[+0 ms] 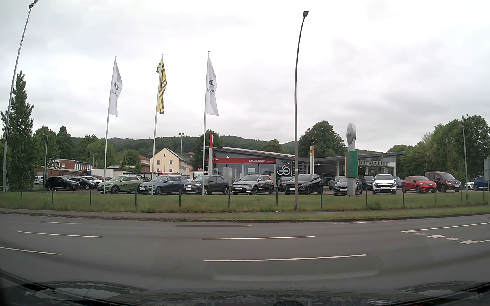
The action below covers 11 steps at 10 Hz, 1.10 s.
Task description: Follow the waypoints while adhering to traffic rules and regulations
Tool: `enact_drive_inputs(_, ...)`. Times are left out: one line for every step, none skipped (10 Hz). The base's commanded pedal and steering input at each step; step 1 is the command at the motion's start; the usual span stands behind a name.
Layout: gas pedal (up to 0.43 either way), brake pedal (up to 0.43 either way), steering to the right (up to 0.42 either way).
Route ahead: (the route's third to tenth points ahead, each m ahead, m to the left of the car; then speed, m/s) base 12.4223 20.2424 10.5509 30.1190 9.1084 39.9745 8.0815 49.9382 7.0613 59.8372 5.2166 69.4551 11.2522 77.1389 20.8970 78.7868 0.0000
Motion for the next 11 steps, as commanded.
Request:
enact_drive_inputs(0.0, 0.262, -0.203)
enact_drive_inputs(0.0, 0.262, -0.203)
enact_drive_inputs(0.0, 0.262, -0.203)
enact_drive_inputs(0.0, 0.262, -0.203)
enact_drive_inputs(0.0, 0.262, -0.203)
enact_drive_inputs(0.0, 0.262, -0.203)
enact_drive_inputs(0.0, 0.268, -0.203)
enact_drive_inputs(0.0, 0.262, -0.203)
enact_drive_inputs(0.0, 0.262, -0.203)
enact_drive_inputs(0.0, 0.262, -0.203)
enact_drive_inputs(0.0, 0.262, -0.203)
